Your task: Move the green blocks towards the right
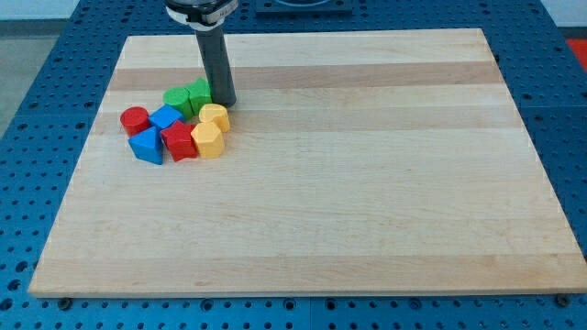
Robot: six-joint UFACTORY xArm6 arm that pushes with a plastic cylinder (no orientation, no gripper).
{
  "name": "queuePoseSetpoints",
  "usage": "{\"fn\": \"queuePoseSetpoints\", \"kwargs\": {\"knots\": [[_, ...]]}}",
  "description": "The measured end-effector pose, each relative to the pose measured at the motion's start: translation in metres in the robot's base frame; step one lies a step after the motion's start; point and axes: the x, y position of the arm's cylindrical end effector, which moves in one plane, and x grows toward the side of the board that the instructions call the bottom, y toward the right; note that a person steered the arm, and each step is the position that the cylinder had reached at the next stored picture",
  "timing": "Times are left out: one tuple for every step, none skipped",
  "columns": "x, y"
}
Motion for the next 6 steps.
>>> {"fn": "queuePoseSetpoints", "kwargs": {"knots": [[0.000, 0.000], [0.000, 0.009], [-0.009, 0.037], [-0.031, 0.050], [-0.064, 0.045], [-0.074, 0.013]]}}
